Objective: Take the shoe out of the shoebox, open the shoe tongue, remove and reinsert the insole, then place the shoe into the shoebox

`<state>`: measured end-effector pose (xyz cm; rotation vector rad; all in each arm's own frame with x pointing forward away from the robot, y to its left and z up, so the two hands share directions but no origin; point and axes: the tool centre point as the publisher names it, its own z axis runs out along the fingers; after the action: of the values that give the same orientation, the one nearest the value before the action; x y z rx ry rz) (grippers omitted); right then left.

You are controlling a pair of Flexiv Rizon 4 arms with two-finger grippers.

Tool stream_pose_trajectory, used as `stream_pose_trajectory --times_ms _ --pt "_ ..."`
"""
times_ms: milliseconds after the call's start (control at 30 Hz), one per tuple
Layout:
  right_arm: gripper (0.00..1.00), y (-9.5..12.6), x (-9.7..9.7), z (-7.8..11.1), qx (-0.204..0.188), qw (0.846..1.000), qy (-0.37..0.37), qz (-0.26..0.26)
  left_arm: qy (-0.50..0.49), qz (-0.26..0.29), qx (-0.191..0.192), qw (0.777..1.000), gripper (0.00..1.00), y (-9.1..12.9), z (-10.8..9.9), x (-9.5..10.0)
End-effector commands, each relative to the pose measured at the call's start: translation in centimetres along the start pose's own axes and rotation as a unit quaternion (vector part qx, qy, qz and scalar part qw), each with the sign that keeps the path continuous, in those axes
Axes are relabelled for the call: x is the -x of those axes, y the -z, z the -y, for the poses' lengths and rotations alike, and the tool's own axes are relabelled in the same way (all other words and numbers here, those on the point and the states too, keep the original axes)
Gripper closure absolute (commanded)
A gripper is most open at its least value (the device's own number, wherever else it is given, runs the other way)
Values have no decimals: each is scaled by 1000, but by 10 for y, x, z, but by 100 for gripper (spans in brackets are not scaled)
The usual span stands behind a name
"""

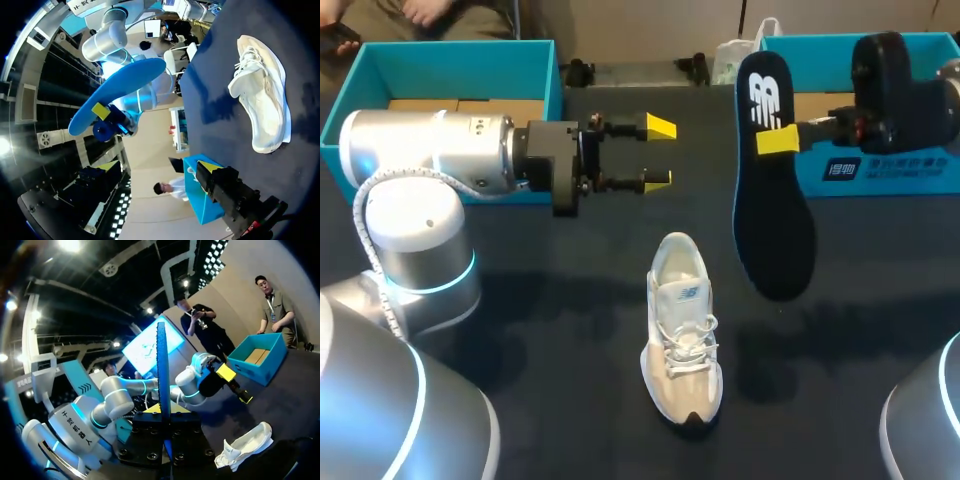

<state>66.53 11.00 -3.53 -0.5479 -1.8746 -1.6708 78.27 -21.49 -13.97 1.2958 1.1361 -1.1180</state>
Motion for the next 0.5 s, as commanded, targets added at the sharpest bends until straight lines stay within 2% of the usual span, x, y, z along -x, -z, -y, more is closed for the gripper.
stream_pose_trajectory --times_ms 33,167,200,367,500 --pt "100 -2 20 -9 6 1000 -21 -14 -1 0 1 1000 0 -2 0 0" --pt "100 6 56 -29 31 996 -81 -22 -1 0 1 1000 0 -2 0 0" --pt "100 7 65 -32 28 994 -101 -23 -1 0 1 1000 0 -2 0 0" --pt "100 15 106 -34 48 980 -193 -9 -1 0 1 1000 0 -2 0 0" --pt "100 15 106 -34 48 980 -193 -9 -1 0 1 1000 0 -2 0 0"
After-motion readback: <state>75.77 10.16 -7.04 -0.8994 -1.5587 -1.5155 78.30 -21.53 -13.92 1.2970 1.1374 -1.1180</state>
